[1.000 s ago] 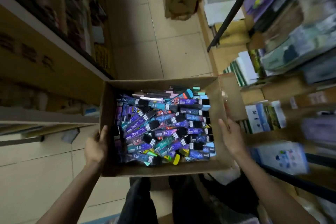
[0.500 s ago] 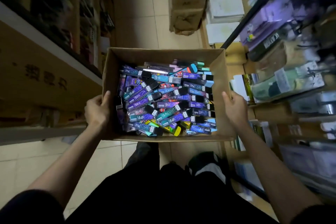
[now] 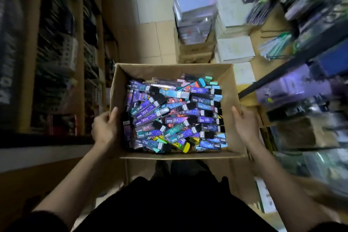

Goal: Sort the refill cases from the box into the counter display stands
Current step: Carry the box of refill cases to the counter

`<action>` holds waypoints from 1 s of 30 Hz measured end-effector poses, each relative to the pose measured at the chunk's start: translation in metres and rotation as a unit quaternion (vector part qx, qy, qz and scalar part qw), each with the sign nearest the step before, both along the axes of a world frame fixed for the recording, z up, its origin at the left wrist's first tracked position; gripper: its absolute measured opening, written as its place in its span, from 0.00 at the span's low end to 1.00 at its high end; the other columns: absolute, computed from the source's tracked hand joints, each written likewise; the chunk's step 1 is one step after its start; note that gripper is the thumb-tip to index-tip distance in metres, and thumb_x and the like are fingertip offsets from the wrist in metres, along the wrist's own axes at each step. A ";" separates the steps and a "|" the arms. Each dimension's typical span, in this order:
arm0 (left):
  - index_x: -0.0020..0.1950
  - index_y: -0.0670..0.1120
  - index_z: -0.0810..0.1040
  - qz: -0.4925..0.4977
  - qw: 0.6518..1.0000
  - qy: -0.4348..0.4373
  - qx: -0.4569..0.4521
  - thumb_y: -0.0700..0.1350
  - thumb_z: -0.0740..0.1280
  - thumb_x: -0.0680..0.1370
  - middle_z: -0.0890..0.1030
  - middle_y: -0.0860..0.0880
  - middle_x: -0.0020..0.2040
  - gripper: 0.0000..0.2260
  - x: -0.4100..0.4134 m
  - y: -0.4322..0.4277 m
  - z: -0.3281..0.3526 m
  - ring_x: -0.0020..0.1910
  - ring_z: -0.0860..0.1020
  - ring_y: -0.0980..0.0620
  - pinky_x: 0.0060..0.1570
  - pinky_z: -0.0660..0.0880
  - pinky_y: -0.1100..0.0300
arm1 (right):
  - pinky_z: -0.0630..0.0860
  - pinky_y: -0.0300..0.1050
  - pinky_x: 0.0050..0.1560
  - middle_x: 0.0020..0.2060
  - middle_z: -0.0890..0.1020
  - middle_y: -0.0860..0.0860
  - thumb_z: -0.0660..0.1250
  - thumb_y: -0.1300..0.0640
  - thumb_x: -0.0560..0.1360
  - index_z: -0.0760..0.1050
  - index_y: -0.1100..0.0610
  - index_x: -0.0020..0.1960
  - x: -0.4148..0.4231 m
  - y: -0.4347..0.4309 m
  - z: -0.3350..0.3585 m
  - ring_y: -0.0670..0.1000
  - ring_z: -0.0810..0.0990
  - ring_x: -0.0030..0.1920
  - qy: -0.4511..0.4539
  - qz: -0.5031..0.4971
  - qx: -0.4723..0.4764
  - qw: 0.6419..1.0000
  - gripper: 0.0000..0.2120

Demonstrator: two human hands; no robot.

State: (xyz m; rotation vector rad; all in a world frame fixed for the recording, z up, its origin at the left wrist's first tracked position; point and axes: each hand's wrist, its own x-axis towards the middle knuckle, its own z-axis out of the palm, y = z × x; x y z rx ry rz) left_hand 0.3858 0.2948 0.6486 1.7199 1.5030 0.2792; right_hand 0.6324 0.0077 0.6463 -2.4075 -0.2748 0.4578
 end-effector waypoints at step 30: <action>0.44 0.46 0.80 0.081 0.995 0.047 0.039 0.59 0.61 0.78 0.81 0.41 0.40 0.18 0.429 0.514 0.012 0.45 0.79 0.38 0.46 0.74 0.50 | 0.59 0.45 0.32 0.25 0.67 0.50 0.59 0.54 0.80 0.66 0.57 0.33 0.459 0.543 0.014 0.53 0.67 0.31 0.010 0.044 0.020 0.999 0.17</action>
